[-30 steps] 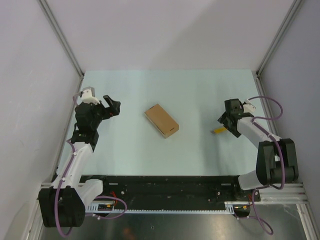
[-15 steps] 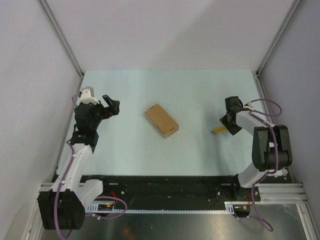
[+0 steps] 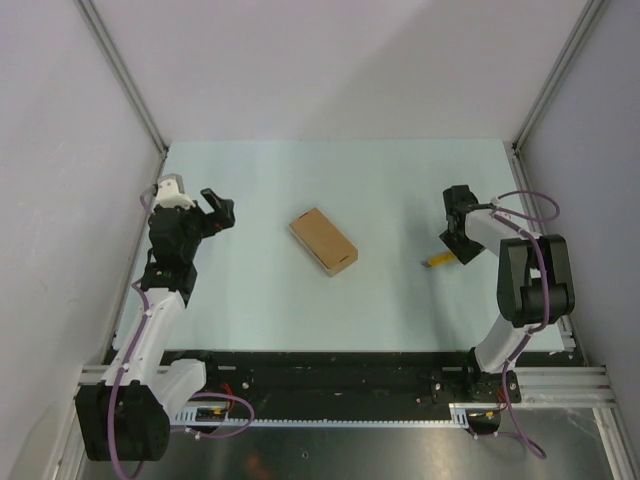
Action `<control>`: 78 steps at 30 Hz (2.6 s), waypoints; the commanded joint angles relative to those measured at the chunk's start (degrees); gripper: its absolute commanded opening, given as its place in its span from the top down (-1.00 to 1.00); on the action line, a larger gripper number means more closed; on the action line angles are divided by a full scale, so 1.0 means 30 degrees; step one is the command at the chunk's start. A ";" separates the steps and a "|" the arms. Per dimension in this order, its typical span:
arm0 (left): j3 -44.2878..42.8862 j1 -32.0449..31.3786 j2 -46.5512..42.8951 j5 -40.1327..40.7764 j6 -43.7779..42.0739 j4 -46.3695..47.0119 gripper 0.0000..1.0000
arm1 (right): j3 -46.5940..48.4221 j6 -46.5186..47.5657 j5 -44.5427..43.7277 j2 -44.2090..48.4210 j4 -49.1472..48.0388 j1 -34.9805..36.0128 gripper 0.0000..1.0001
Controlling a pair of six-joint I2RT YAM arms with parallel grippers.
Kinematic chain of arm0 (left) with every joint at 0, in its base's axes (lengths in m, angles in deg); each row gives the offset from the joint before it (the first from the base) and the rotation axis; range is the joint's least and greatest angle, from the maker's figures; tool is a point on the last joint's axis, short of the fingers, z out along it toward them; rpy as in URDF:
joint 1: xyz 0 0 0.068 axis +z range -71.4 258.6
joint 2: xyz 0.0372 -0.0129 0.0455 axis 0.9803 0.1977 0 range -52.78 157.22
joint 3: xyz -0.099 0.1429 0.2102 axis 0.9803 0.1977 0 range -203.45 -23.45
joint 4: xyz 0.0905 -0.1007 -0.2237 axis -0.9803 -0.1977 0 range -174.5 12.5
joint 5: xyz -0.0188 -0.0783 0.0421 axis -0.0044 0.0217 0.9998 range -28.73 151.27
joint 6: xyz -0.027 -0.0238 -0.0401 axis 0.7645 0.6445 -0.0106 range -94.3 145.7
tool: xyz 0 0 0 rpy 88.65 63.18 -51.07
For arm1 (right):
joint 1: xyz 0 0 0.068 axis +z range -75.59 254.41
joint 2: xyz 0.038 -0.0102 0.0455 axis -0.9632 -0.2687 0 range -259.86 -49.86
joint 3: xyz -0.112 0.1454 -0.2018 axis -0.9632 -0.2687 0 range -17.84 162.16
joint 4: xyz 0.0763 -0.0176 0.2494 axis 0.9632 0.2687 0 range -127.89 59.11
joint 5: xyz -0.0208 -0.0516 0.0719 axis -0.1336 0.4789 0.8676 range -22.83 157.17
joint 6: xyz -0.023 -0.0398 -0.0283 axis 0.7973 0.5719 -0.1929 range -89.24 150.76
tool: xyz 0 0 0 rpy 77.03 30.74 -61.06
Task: Unpack the express box
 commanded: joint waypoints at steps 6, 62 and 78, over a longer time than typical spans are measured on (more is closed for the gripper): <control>-0.0450 -0.0025 -0.0384 0.1031 -0.0327 0.0256 -0.99 | 0.1201 -0.0507 -0.1872 -0.0924 0.1344 0.0079 -0.14; -0.9235 -0.8576 0.5531 -1.2532 0.5855 0.3653 -0.99 | 0.1202 -0.2137 2.4752 0.6955 -2.4445 0.1045 0.82; -1.4190 -1.2446 0.8989 -1.5339 0.8867 0.7712 -0.99 | 0.4893 -0.8740 2.8304 0.8156 -3.2142 0.2130 0.99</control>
